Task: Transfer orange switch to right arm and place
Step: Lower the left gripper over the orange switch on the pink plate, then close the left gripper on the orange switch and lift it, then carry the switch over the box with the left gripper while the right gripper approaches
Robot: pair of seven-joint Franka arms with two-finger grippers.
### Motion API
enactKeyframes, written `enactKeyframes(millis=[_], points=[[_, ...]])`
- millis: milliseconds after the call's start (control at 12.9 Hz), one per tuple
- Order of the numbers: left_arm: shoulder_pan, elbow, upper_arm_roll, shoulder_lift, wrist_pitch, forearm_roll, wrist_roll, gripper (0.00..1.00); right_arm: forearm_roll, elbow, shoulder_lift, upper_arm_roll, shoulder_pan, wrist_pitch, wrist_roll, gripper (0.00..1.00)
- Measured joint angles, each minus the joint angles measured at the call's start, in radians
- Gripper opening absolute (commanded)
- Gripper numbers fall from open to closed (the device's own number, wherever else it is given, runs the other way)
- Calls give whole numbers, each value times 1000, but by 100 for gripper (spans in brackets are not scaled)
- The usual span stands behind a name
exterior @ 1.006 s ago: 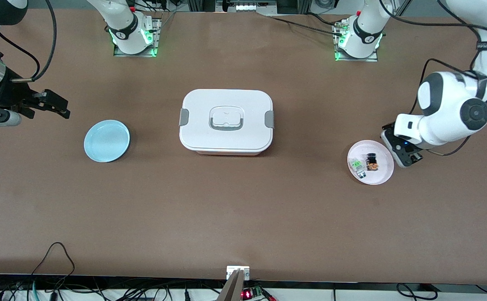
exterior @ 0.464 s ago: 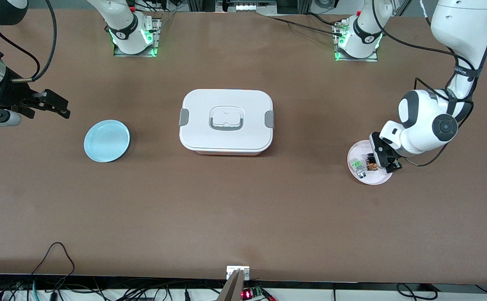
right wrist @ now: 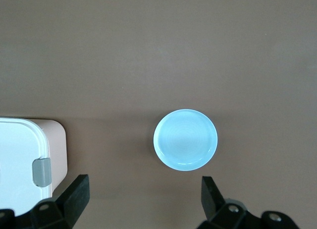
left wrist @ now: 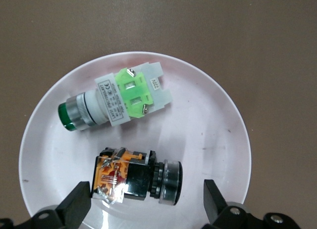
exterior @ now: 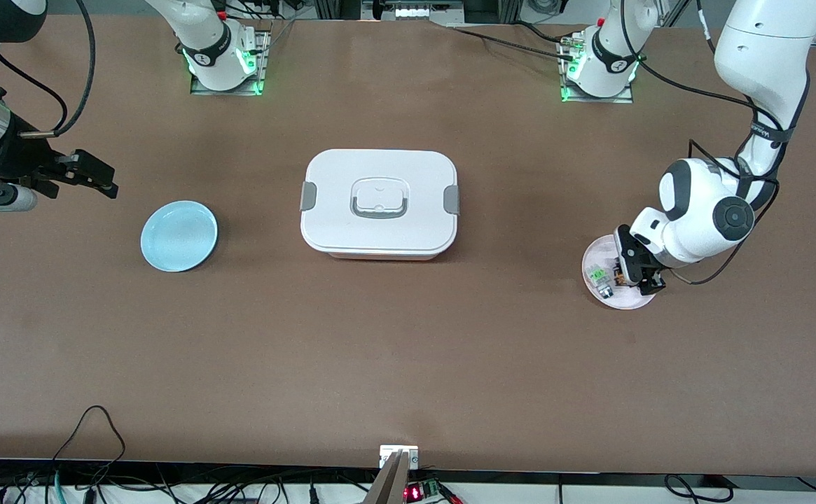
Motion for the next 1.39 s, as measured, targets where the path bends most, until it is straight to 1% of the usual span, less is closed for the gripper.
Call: enactKeyframes(millis=[232,309,387,464,541,619,696,773,928,1006,1083,1160,1238,1392], points=[[0,0,0,9,23,0,11,100,0,0,1,0,0,-2,0,100],[0,0,0,13,30,0,15,95,0,0,1,0,0,-3,0,100],[0,0,0,16,34,0,17,85,0,0,1,0,0,-3,0,100],[0,0,0,19,35,0,18,80,0,0,1,0,0,-3,0,100],[0,0,0,20,36,0,18,72,0,0,1,0,0,-3,0,100],[0,0,0,23,36,0,18,48,0,0,1,0,0,-4,0,100],[0,1,-1,25,38,0,19,11,1,0,2,0,0,-10,-1,100],[0,3,-1,25,38,0,19,0,9,-1,4,0,0,-28,-1,100],[0,5,-1,25,38,-3,19,0,56,-1,12,1,0,-71,-1,100],[0,10,-1,23,38,-15,18,0,88,-2,17,1,0,-85,-1,100],[0,17,-1,15,32,-39,18,0,140,-2,23,1,0,-89,-1,100],[0,24,-2,-1,14,-70,18,0,216,-2,29,0,-1,-90,-1,100],[0,30,-7,-27,-10,-103,19,0,311,-2,33,-1,-3,-91,0,100],[0,43,-35,-96,-84,-219,17,0,494,-2,47,-3,-20,-95,0,100]])
